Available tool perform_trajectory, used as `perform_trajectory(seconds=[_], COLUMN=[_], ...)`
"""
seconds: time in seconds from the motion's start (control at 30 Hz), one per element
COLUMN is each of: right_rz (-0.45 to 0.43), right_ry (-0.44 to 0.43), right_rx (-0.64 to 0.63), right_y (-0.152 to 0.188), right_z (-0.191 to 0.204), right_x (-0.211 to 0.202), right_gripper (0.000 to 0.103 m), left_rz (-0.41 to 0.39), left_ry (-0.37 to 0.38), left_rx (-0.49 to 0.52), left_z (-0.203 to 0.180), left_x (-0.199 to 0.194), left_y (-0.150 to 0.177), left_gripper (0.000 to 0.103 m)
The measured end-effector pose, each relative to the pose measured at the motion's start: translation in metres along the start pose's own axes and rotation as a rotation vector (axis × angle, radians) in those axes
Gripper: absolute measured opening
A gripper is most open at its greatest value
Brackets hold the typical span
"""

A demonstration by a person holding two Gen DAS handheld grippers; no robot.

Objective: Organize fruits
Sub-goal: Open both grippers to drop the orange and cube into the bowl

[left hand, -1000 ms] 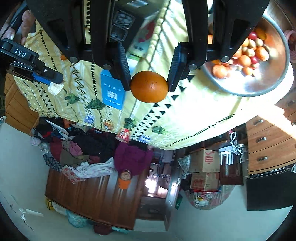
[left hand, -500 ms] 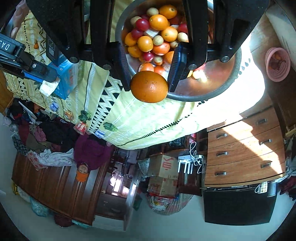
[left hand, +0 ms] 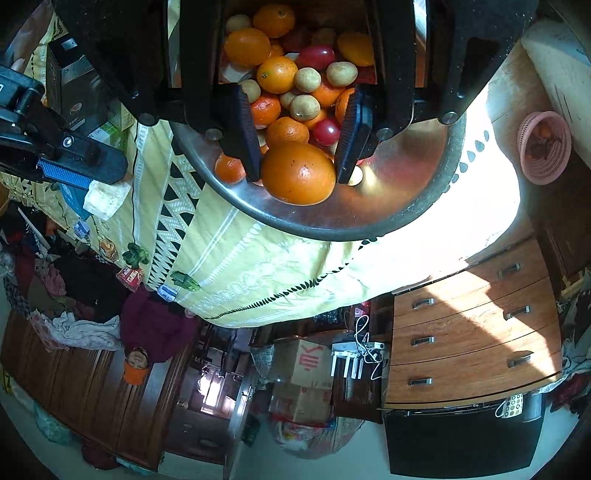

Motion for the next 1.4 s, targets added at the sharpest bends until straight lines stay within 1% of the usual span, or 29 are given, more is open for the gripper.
perform_trajectory(seconds=[0.3,0.5,1.03,1.07,1.13,1.2,1.23,1.27,1.3,1.37,1.4], right_rz=[0.046,0.07,0.086,0.087,0.091,0.097,0.098,0.096,0.086,0.059,0.041], right_ry=[-0.003,0.007,0.008,0.006,0.008,0.011,0.011,0.011,0.017,0.035,0.047], right_rx=[0.011,0.01,0.005,0.005,0.0,-0.008,-0.011,-0.011,-0.011,-0.011,-0.014], right_y=[0.003,0.006,0.009,0.009,0.01,0.01,0.01,0.01,0.009,0.006,0.004], right_z=[0.003,0.004,0.005,0.006,0.007,0.008,0.008,0.009,0.008,0.008,0.008], right_x=[0.021,0.029,0.036,0.036,0.037,0.038,0.038,0.036,0.034,0.026,0.021], right_gripper=[0.035,0.035,0.035,0.035,0.035,0.037,0.041,0.05,0.055,0.081,0.084], left_rz=[0.006,0.021,0.045,0.044,0.038,0.026,0.023,0.022,0.019,0.017,0.018], left_ry=[-0.037,-0.04,-0.052,-0.052,-0.057,-0.064,-0.069,-0.075,-0.082,-0.093,-0.096], left_rx=[0.045,0.037,0.018,0.016,0.011,0.003,0.0,-0.004,-0.009,-0.016,-0.02], left_z=[-0.001,0.001,0.006,0.006,0.007,0.008,0.009,0.01,0.012,0.014,0.014], left_x=[0.012,0.018,0.022,0.022,0.021,0.019,0.018,0.018,0.017,0.016,0.015], left_y=[0.004,0.011,0.015,0.015,0.013,0.011,0.01,0.01,0.01,0.01,0.01], left_gripper=[0.041,0.041,0.042,0.043,0.058,0.065,0.07,0.072,0.075,0.078,0.078])
Point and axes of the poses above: each gripper's, at about its wrist camera, not at the fingertips, and x roughly the way its jaws point, z to its left, y to its underside, the point moved 6 cm from there along x, roughly the way its jaws point, and after that the axes turned 3 degrees about -x, right-handed, at the moved point
